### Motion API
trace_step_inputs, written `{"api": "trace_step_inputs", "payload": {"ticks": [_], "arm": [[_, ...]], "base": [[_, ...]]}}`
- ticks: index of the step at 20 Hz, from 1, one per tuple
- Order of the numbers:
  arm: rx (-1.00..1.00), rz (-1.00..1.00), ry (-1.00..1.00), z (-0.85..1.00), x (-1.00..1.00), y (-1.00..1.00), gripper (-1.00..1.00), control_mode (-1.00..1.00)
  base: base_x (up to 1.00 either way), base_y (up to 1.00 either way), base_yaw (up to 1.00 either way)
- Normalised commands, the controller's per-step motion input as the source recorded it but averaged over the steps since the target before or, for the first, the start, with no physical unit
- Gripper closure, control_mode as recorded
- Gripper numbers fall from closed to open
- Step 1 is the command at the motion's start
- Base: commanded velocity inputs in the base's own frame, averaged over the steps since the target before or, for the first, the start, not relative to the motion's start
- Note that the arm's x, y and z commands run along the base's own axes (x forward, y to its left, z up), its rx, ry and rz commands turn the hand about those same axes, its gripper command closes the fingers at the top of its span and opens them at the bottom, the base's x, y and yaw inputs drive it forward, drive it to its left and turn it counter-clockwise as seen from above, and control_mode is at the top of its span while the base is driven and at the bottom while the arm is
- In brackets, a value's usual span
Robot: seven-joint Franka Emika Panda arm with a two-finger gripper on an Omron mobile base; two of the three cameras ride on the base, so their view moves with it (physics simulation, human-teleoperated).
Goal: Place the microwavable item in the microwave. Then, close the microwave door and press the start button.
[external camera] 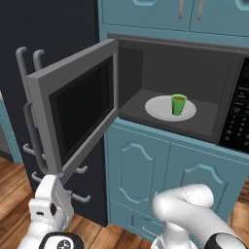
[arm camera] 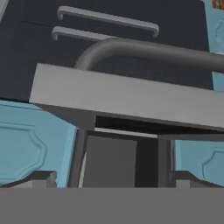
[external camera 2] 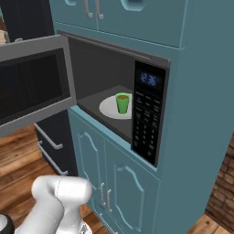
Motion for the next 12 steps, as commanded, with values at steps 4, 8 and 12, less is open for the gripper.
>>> {"api": "trace_step_inputs", "payload": {"ticks": [4, 8, 12], "arm": [[0.00, 0.09, 0.09, -0.50, 0.05, 1.00, -1.00, -1.00], [0.00, 0.02, 0.16, -0.55, 0.47, 1.00, -1.00, -1.00], [0.03, 0.00, 0.25, -0.60, 0.95, 0.98, -1.00, -1.00]], "base": [[0.00, 0.00, 0.00], [0.00, 0.00, 0.00], [0.00, 0.00, 0.00]]}}
